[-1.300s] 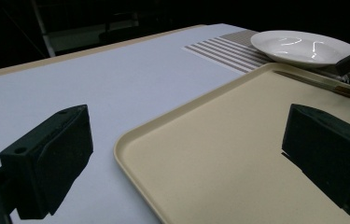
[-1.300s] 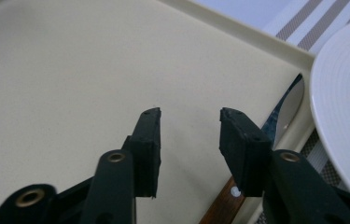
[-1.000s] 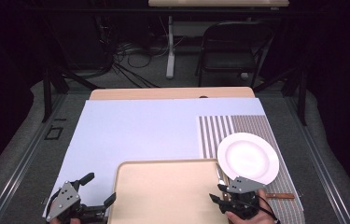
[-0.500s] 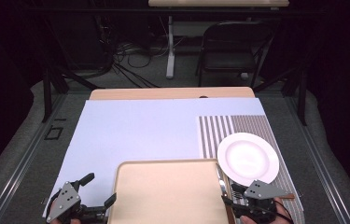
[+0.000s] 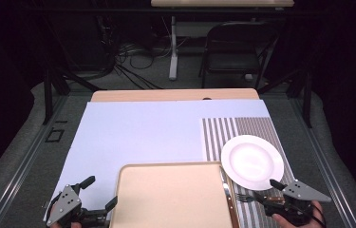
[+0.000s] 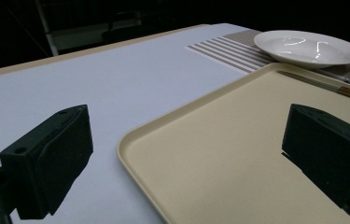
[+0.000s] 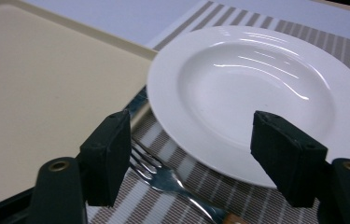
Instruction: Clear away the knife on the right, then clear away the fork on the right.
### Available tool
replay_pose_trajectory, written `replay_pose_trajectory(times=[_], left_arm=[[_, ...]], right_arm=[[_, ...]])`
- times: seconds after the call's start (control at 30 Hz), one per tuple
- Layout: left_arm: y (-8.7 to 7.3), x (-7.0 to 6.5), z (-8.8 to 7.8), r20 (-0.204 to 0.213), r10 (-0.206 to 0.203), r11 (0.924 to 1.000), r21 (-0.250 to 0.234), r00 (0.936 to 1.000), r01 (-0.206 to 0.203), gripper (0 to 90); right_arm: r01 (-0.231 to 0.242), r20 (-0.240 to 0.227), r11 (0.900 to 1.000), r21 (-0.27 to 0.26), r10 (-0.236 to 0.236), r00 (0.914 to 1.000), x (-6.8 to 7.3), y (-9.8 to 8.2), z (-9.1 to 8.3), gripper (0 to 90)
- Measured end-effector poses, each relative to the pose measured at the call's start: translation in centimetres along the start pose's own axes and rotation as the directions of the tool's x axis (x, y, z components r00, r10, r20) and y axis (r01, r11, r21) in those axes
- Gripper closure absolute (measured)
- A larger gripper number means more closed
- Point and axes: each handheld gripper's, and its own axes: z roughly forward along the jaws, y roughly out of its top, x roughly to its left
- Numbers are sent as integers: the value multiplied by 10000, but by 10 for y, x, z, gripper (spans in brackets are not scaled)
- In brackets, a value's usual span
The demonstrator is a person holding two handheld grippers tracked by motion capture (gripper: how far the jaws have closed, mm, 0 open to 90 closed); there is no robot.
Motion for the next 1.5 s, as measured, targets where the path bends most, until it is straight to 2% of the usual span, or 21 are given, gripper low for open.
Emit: replay_pose_trajectory(times=[0.1,0.13,0.2,0.27,0.37,0.4,0.53,0.57,0.6,0.67,0.73,0.77,0.8,1.03,1.07,1.13,1.23,1.3,1.33,1.43,1.5], left_arm=[[-1,1,0,13,-77,10000,-20,10000,77,23],[-1,1,0,13,-77,10000,-20,10000,77,23],[-1,2,0,-27,-107,9999,-10,9999,107,23],[-2,3,0,-32,-115,9999,-18,9999,115,23],[-2,4,-1,-89,-99,10000,4,9999,99,23],[-2,4,-1,-96,-148,9999,-7,9998,148,23],[-2,5,-1,-95,-146,9999,8,9998,146,22],[-2,5,-1,-74,-150,9999,-8,9999,150,23],[-2,4,-1,-73,-136,9999,6,9999,136,23],[-2,5,-1,-118,-94,10000,22,9999,94,23],[-2,6,-2,-169,-157,9999,-19,9997,157,23],[-2,7,-3,-186,-183,9998,-20,9997,183,23],[-3,7,-3,-192,-203,9998,-28,9996,203,22],[-3,8,-3,-239,-267,9996,1,9994,268,23],[-3,8,-3,-244,-256,9997,-7,9994,256,22],[-3,8,-3,-239,-261,9997,5,9994,261,23],[-3,7,-3,-230,-249,9997,14,9994,250,23],[-3,6,-3,-204,-291,9996,-10,9994,291,22],[-3,6,-3,-203,-269,9996,-18,9994,268,23],[-3,6,-4,-198,-308,9995,-19,9993,308,22],[-3,6,-4,-194,-301,9995,-29,9994,300,22]], right_arm=[[-240,24,9992,305,239,9997,-10,-4,-6,230],[-240,24,9992,305,239,9997,-10,-4,-6,230],[-178,360,9998,85,174,9992,-17,-8,-5,196],[-240,405,9997,86,236,9989,-20,-10,-5,187],[-201,539,9998,-45,203,9983,-21,-12,-3,157],[-198,594,9997,161,188,9981,-21,-12,-4,153],[-239,583,9996,168,229,9980,-20,-12,-4,146],[-271,688,9996,-72,275,9973,-20,-12,-2,142],[-230,595,9996,148,221,9980,-21,-11,-4,141],[-187,579,9996,205,175,9982,-21,-11,-4,120],[-168,644,9999,-30,169,9978,-21,-11,-1,93],[-140,531,9996,227,128,9985,-21,-11,-3,91],[-142,542,9999,63,138,9984,-21,-11,-2,77],[-164,581,9997,-179,174,9982,-21,-10,-2,35],[-139,562,9998,-155,147,9983,-21,-9,-2,27],[-223,464,9995,218,213,9987,-21,-8,-5,4],[-182,462,9997,157,174,9988,-21,-7,-3,0],[-58,415,9990,439,40,9991,-22,-5,-5,0],[-113,432,9996,256,102,9990,-21,-5,-3,0],[-14,338,9989,471,-2,9994,-22,-1,-6,0],[-160,324,9990,411,146,9994,-22,2,-6,0]])
